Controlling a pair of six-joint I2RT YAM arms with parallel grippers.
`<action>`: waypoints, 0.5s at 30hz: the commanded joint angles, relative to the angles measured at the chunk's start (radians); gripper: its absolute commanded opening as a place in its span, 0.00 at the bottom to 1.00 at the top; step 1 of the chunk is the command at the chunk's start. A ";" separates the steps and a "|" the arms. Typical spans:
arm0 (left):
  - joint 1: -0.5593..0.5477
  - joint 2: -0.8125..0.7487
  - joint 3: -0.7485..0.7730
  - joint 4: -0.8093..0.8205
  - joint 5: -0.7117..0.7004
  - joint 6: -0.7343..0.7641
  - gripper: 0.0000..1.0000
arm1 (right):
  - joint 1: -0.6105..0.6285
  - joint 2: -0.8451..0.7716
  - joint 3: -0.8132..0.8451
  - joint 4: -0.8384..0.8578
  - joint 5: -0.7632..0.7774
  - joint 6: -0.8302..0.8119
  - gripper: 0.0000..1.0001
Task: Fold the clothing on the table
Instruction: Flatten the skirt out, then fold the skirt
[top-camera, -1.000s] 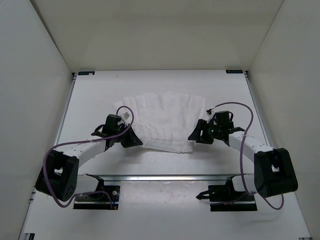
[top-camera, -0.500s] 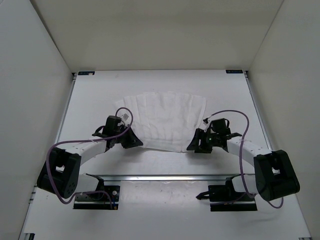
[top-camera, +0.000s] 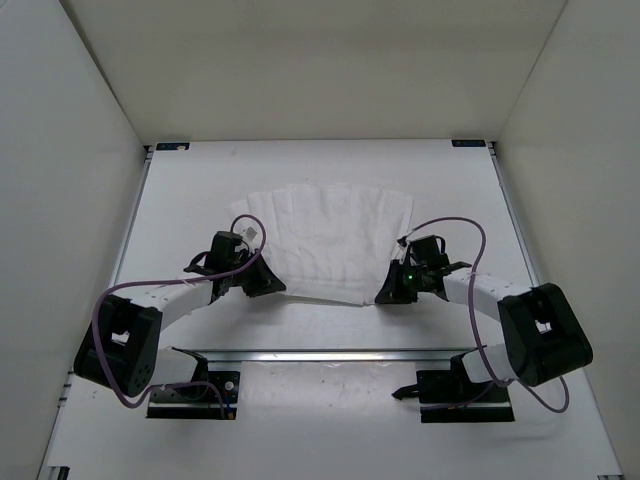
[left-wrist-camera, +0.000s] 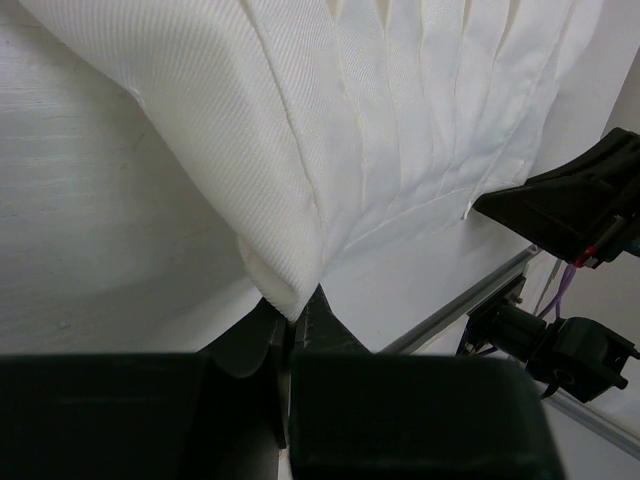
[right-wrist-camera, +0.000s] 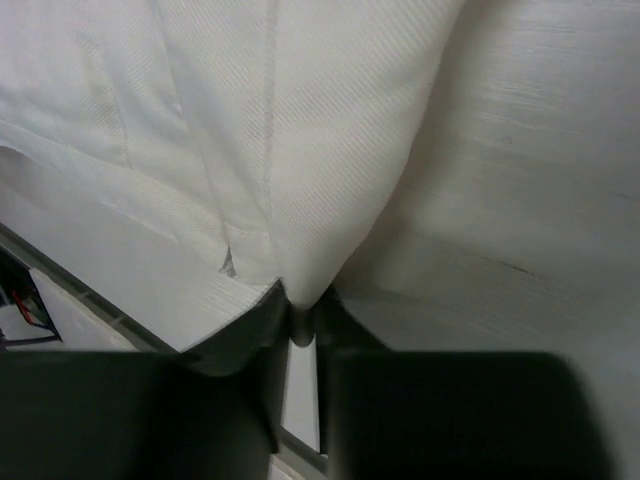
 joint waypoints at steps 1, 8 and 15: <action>0.010 -0.015 0.002 0.012 0.012 0.010 0.00 | 0.007 0.020 0.002 -0.002 0.049 0.011 0.00; 0.081 0.057 0.184 -0.072 0.058 0.117 0.00 | -0.154 -0.010 0.181 -0.048 0.028 -0.070 0.00; 0.104 0.361 1.024 -0.362 0.020 0.354 0.00 | -0.210 0.274 1.136 -0.329 0.116 -0.289 0.00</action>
